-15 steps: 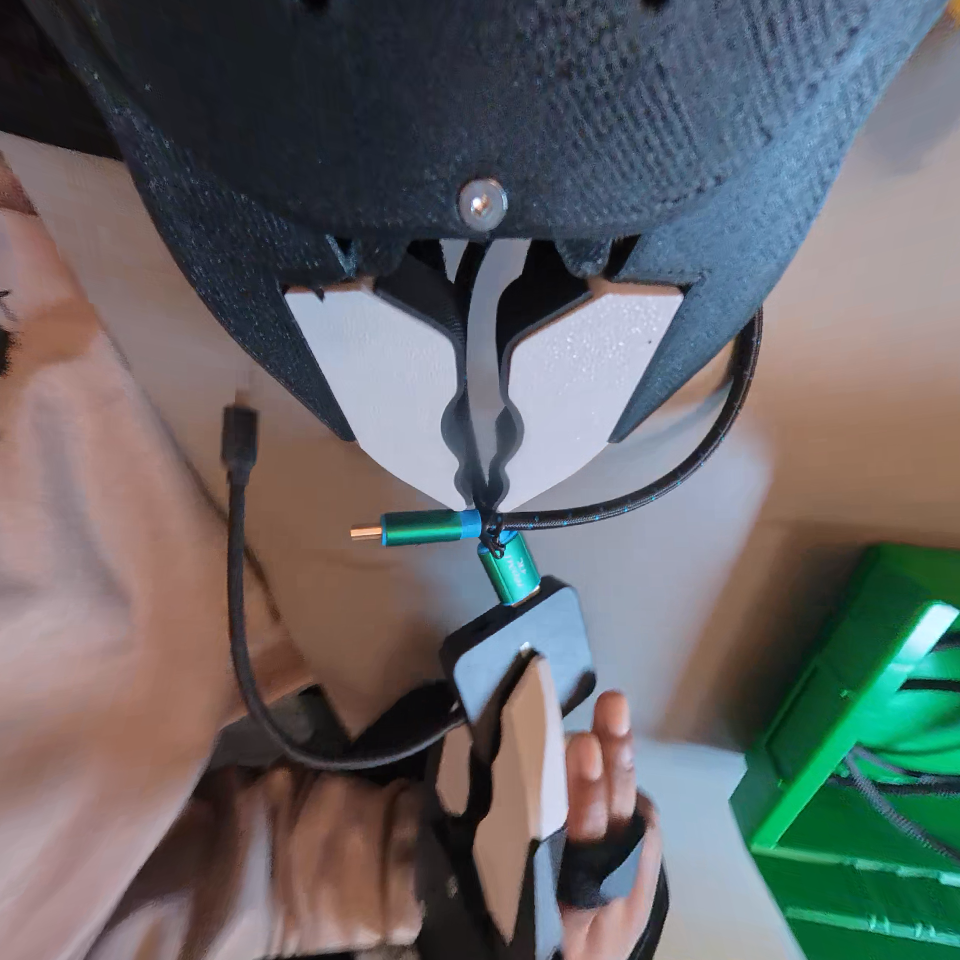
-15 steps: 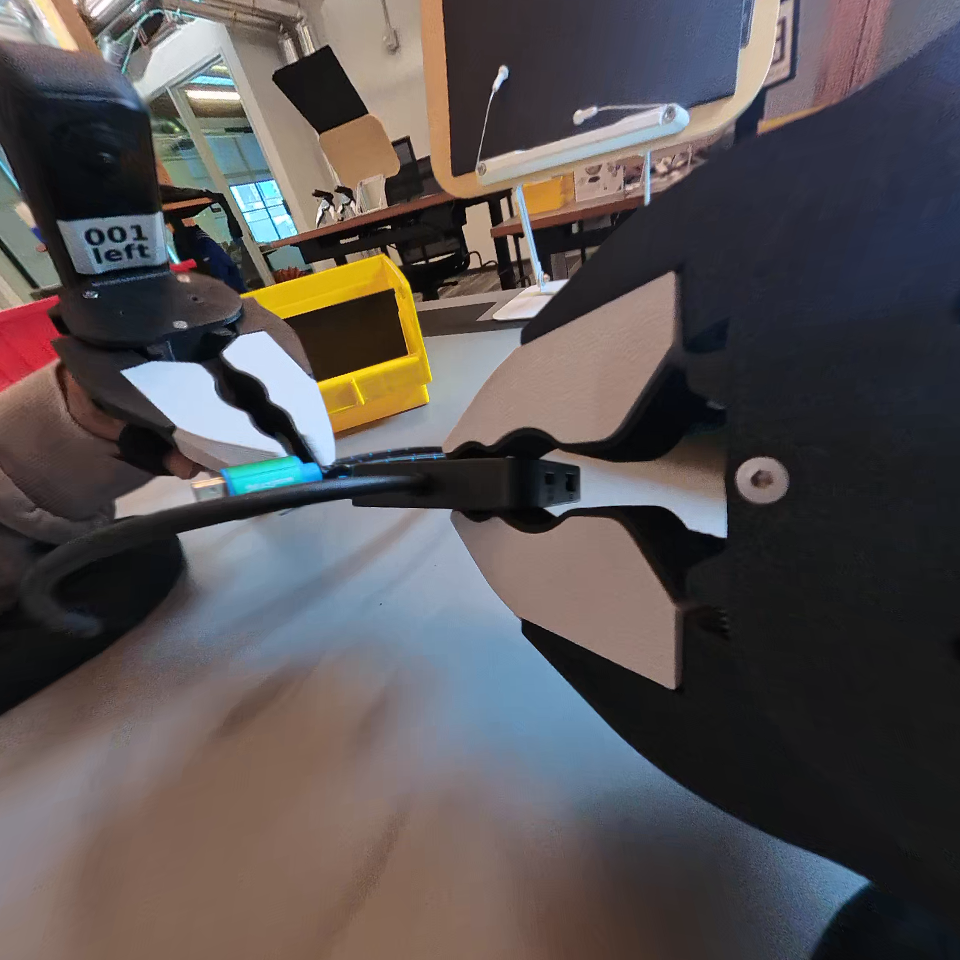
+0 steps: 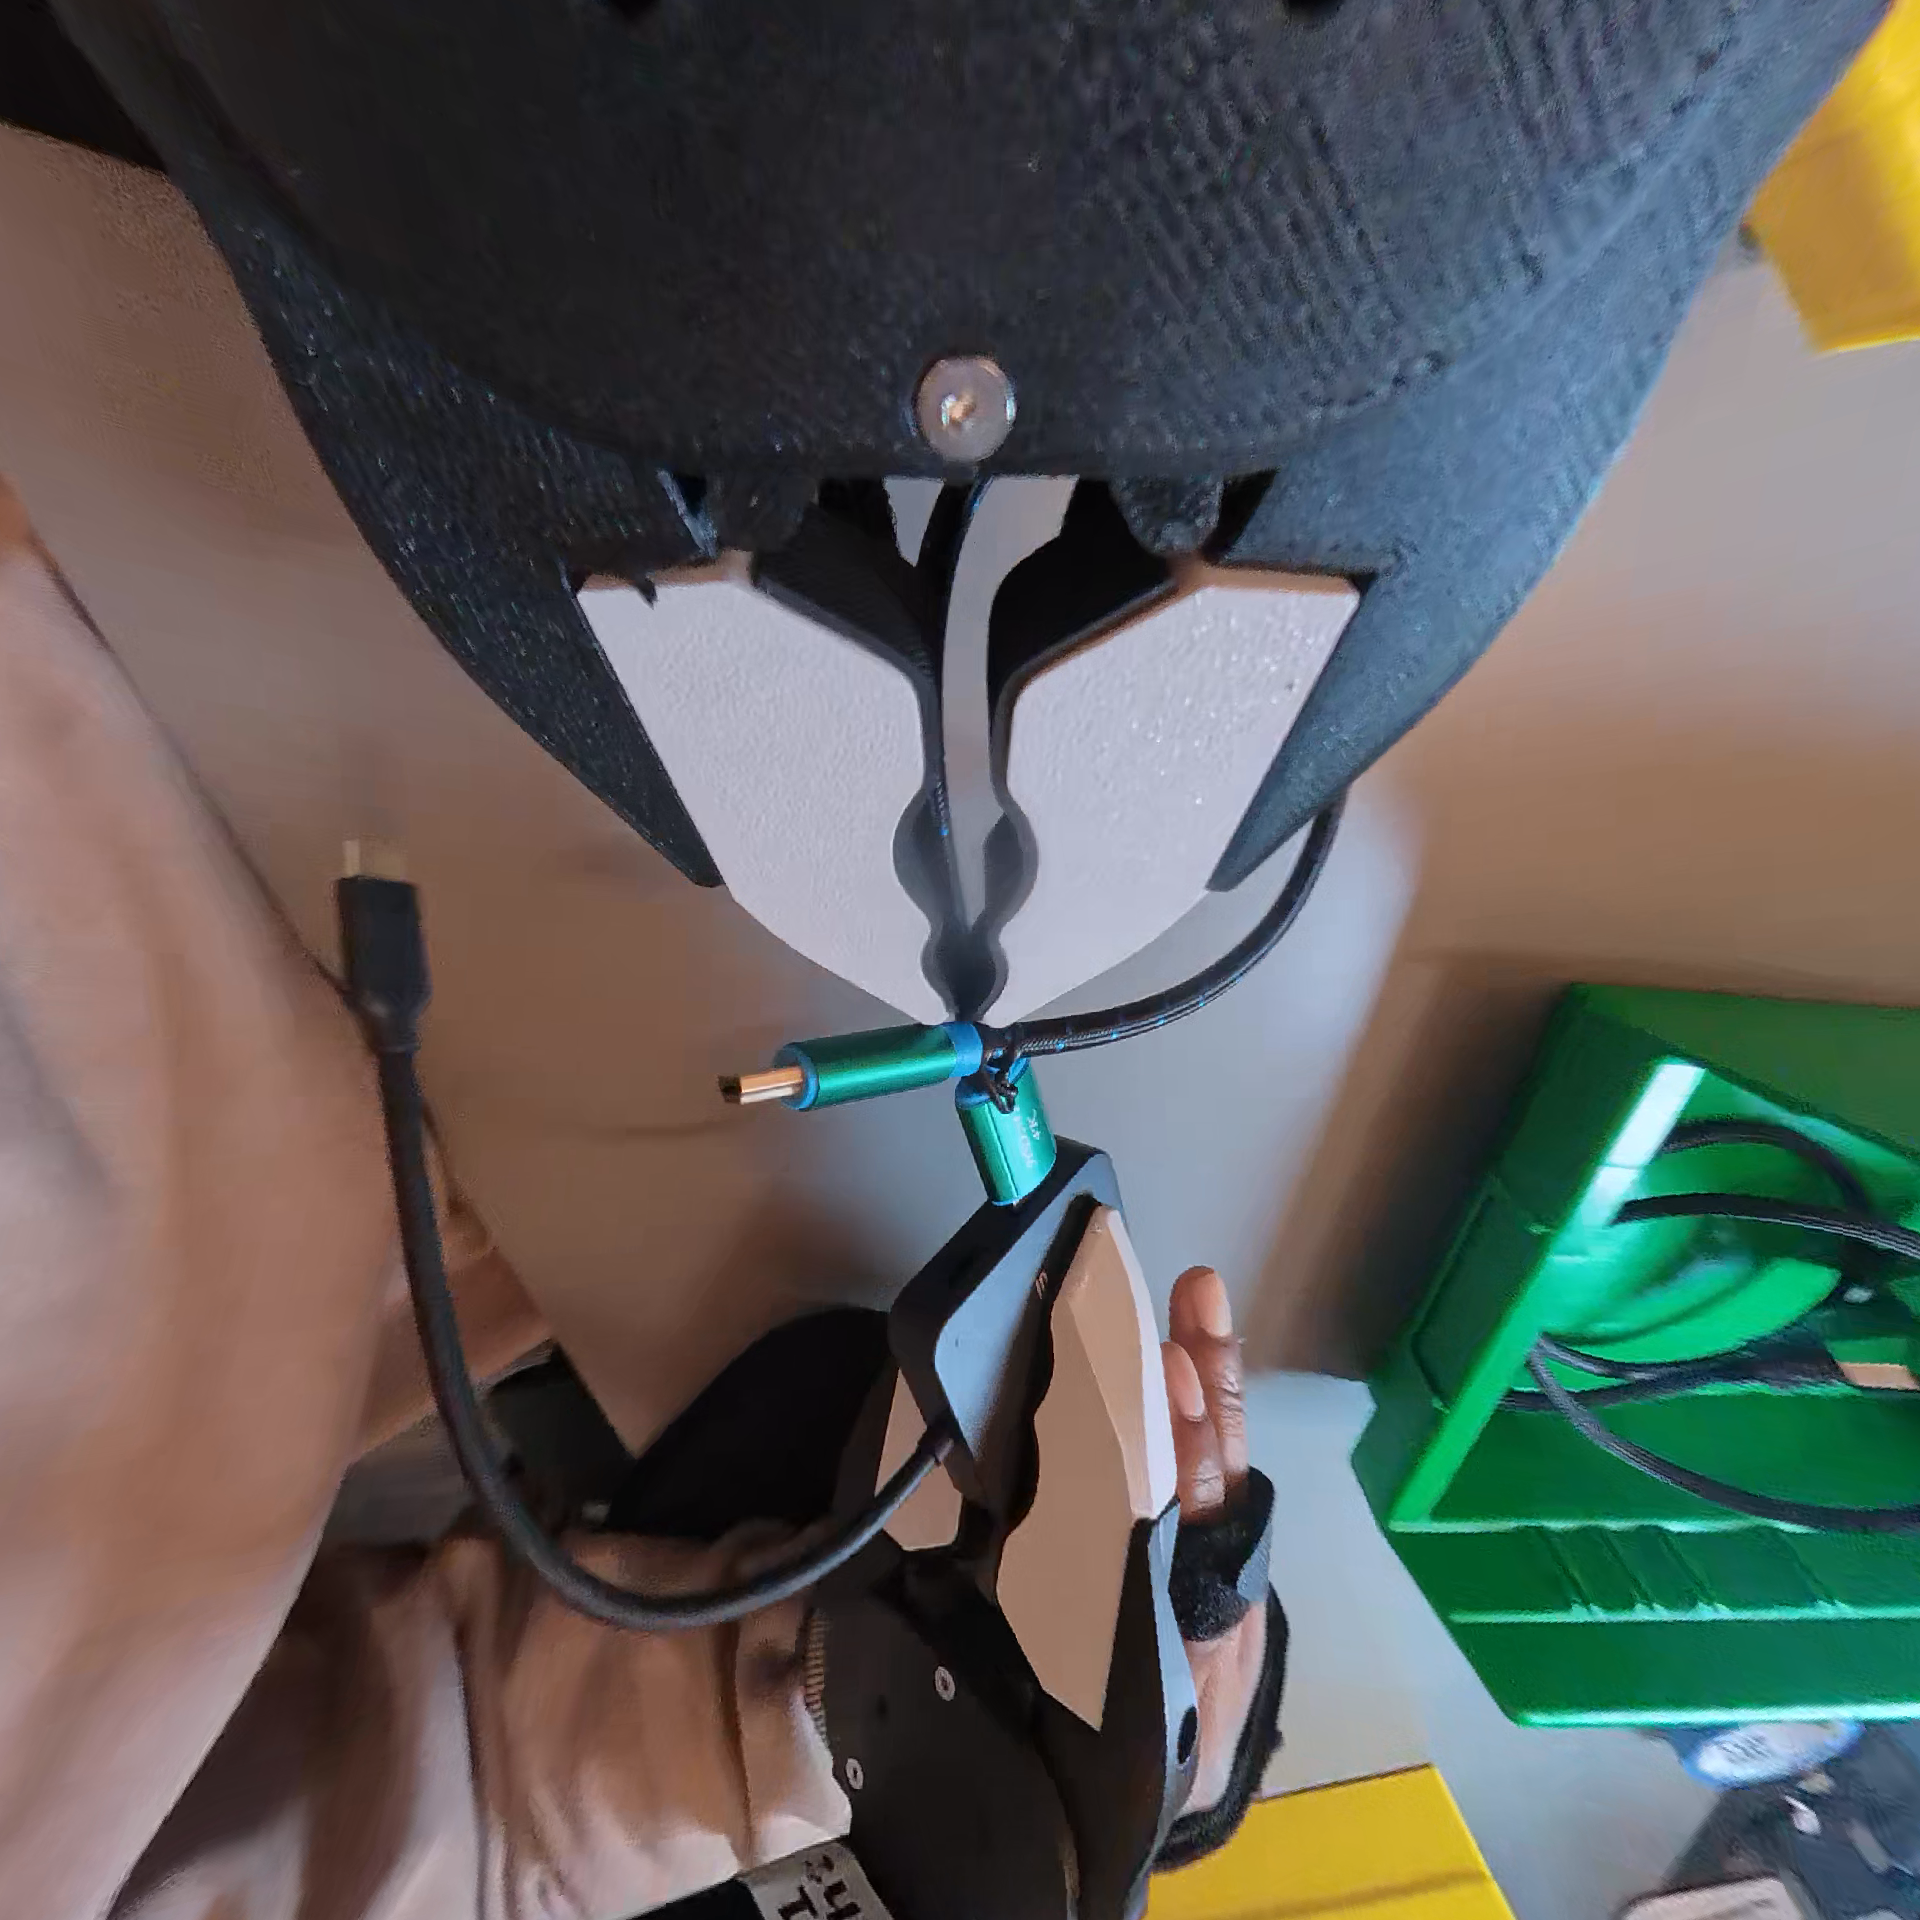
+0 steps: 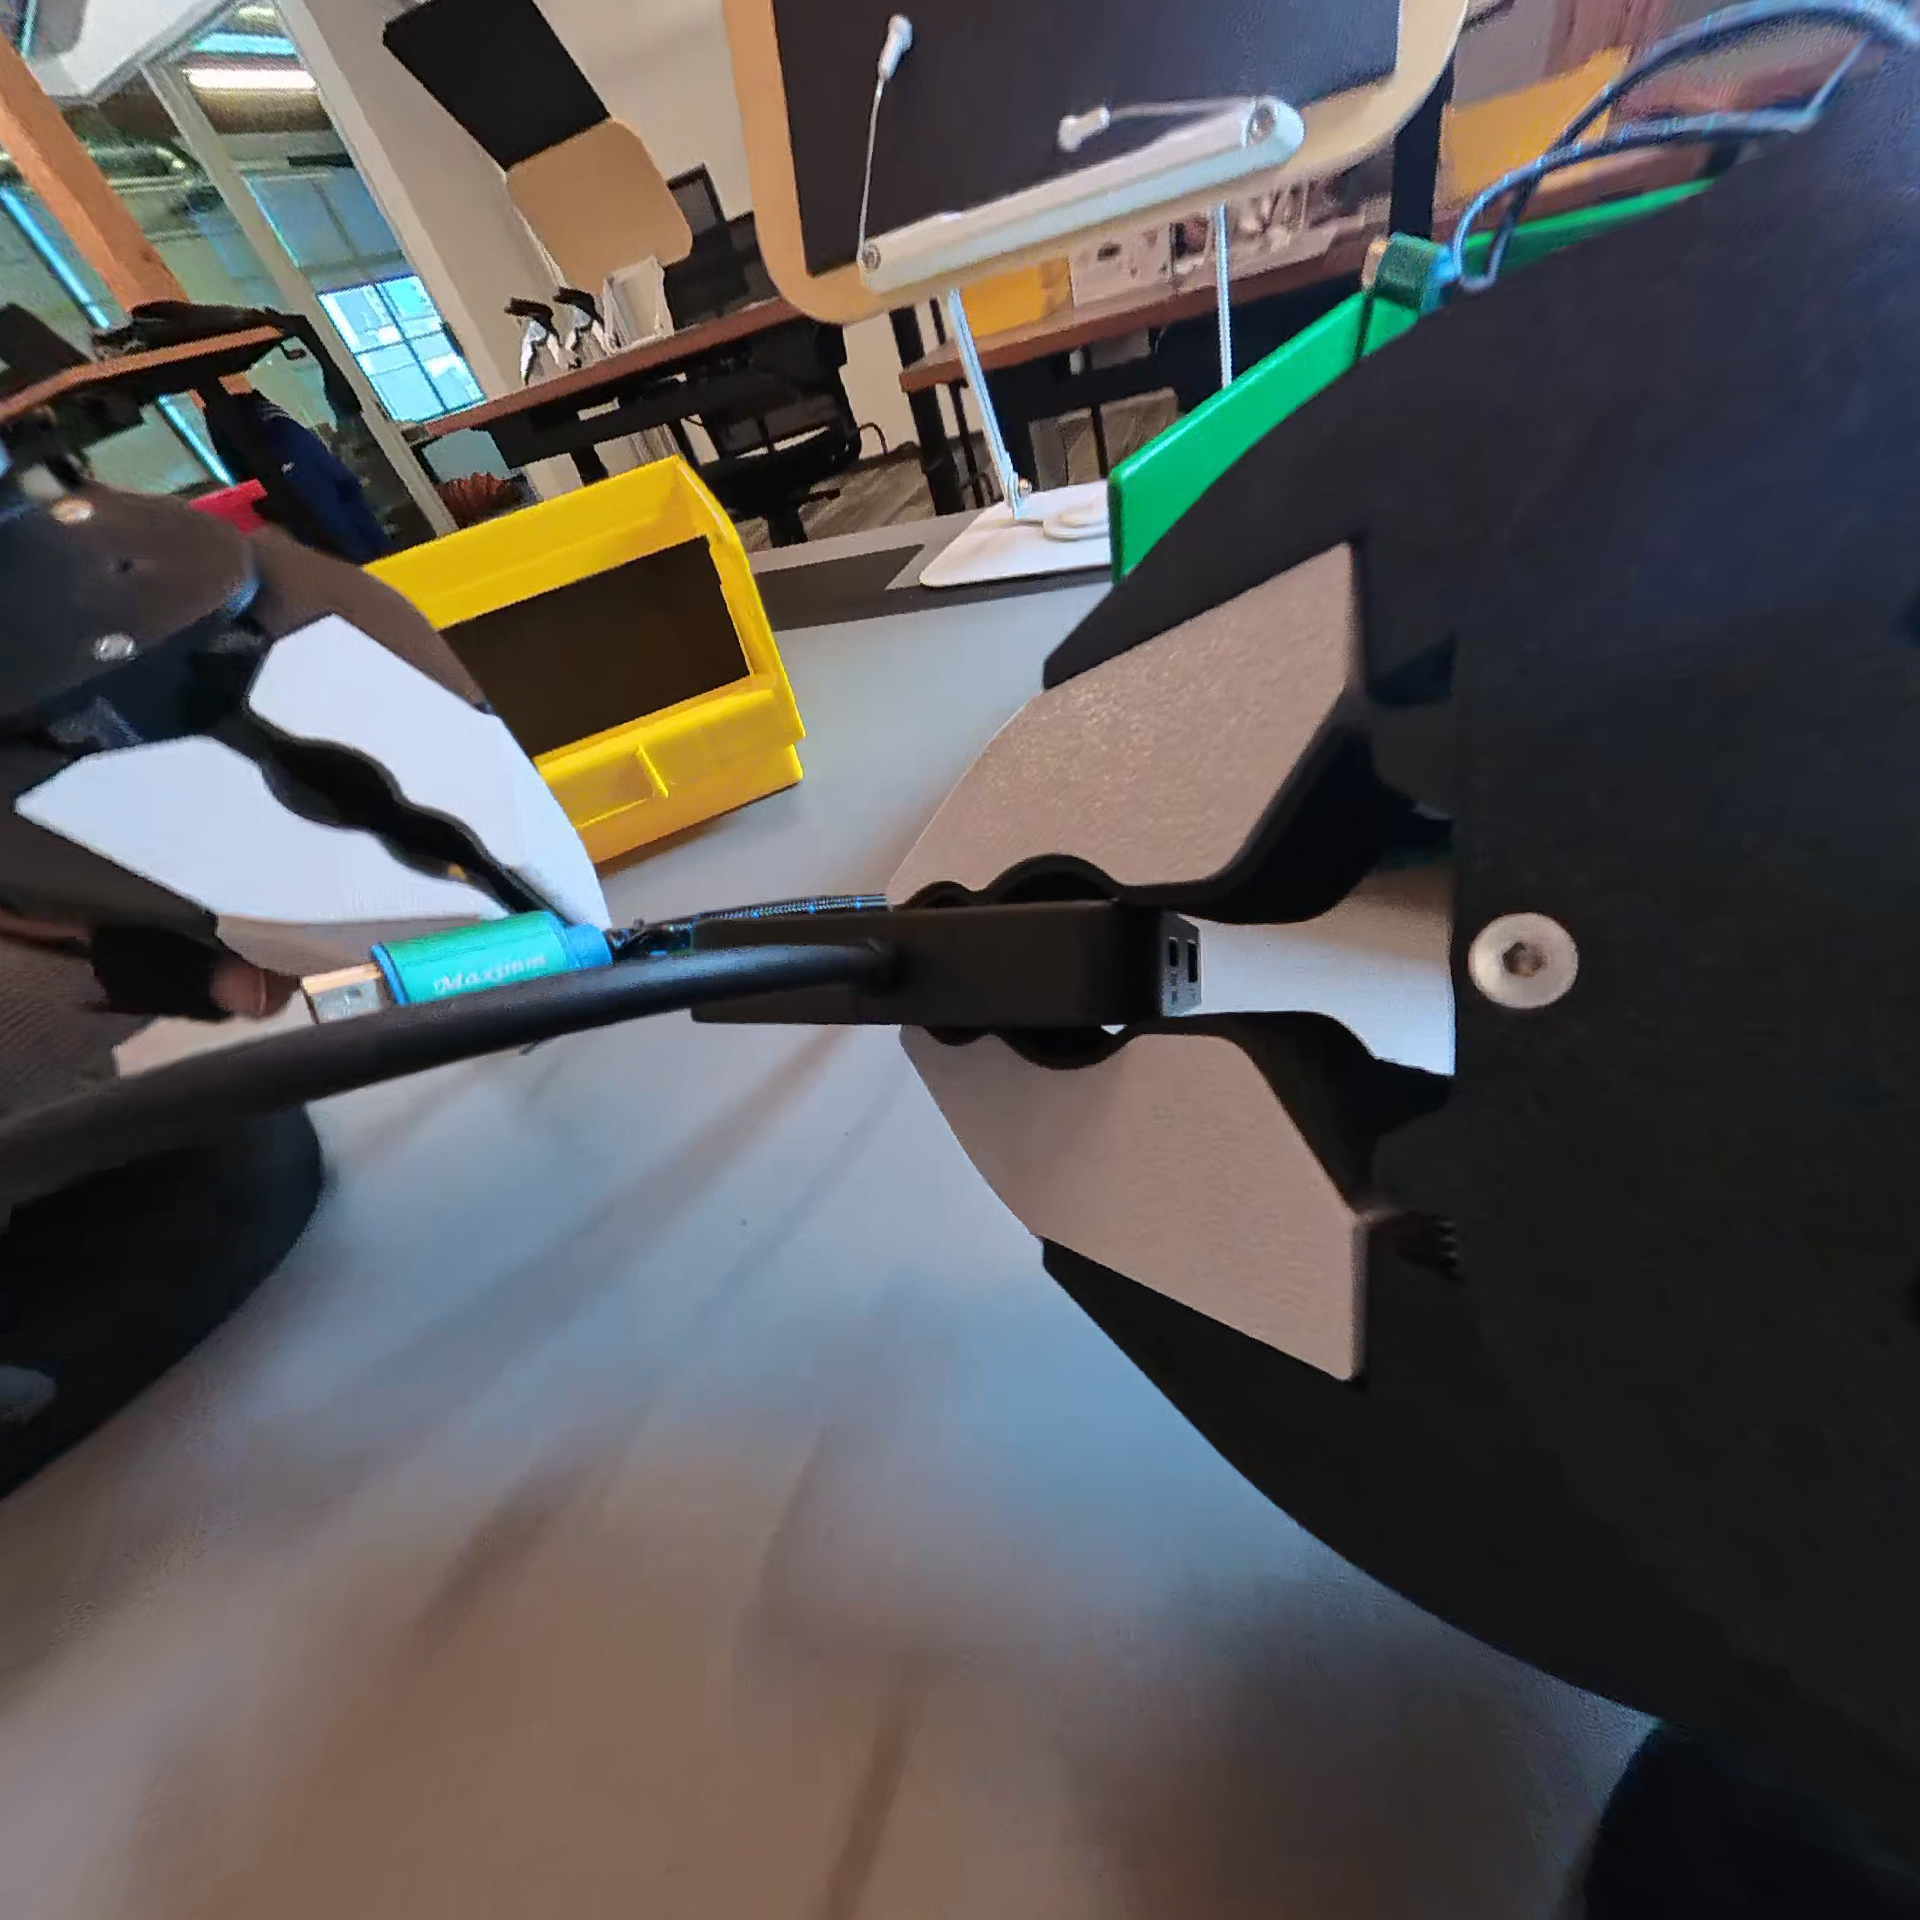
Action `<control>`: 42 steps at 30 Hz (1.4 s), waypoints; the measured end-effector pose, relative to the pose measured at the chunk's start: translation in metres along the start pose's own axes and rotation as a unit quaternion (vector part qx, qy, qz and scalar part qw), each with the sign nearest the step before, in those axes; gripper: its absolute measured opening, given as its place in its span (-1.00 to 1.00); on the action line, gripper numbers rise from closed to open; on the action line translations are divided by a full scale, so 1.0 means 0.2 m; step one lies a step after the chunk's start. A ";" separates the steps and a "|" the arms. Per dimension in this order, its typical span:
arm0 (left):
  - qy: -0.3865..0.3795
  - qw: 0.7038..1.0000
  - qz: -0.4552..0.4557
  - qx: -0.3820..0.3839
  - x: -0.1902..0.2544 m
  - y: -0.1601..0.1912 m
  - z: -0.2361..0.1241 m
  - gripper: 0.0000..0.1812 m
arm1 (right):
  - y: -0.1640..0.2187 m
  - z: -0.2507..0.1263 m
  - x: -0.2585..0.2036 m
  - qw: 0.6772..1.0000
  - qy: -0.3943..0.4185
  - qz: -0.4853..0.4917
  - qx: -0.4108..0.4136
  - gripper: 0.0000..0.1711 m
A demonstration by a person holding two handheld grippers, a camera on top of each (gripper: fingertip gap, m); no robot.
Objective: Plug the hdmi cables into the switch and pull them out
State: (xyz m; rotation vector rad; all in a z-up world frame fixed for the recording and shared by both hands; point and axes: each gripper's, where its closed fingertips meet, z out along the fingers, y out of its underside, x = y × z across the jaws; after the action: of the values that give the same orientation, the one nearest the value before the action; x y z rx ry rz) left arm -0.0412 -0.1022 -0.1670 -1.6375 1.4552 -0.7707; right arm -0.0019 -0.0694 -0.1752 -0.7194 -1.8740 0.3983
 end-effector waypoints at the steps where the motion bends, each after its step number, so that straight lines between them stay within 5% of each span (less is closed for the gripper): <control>1: -0.019 1.000 0.009 0.000 -0.01 -0.01 -0.01 -0.92 | -0.01 -0.01 0.01 1.000 0.000 0.018 0.009 -0.83; 8: -0.130 0.984 0.115 -0.049 -0.06 -0.04 -0.03 -0.98 | 0.00 -0.01 0.04 0.995 -0.007 0.095 0.029 -0.83; 13: -0.104 0.988 0.098 -0.064 -0.01 -0.02 -0.09 -0.62 | -0.03 -0.01 0.05 0.993 -0.014 0.116 0.035 -0.83; 20: -0.142 0.978 0.124 -0.089 -0.06 0.03 -0.01 -0.92 | -0.05 0.03 0.00 0.987 -0.043 0.148 0.049 -0.83; 32: -0.093 0.988 0.096 -0.073 -0.02 0.03 0.04 -0.93 | -0.06 0.02 -0.04 0.977 -0.085 0.183 0.066 -0.84; 38: -0.080 0.996 0.024 0.030 -0.04 -0.10 -0.04 -0.93 | -0.17 -0.04 0.08 0.945 -0.083 0.271 0.161 -0.83; 42: -0.069 0.997 0.005 0.028 -0.04 -0.07 -0.04 -0.92 | -0.11 -0.03 0.06 0.944 -0.093 0.285 0.139 -0.78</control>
State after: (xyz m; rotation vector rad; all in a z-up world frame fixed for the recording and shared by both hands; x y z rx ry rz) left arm -0.0418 -0.0947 -0.1514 -1.6077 1.3318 -0.6728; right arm -0.0055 -0.0785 -0.1519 -1.0525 -1.7050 1.1105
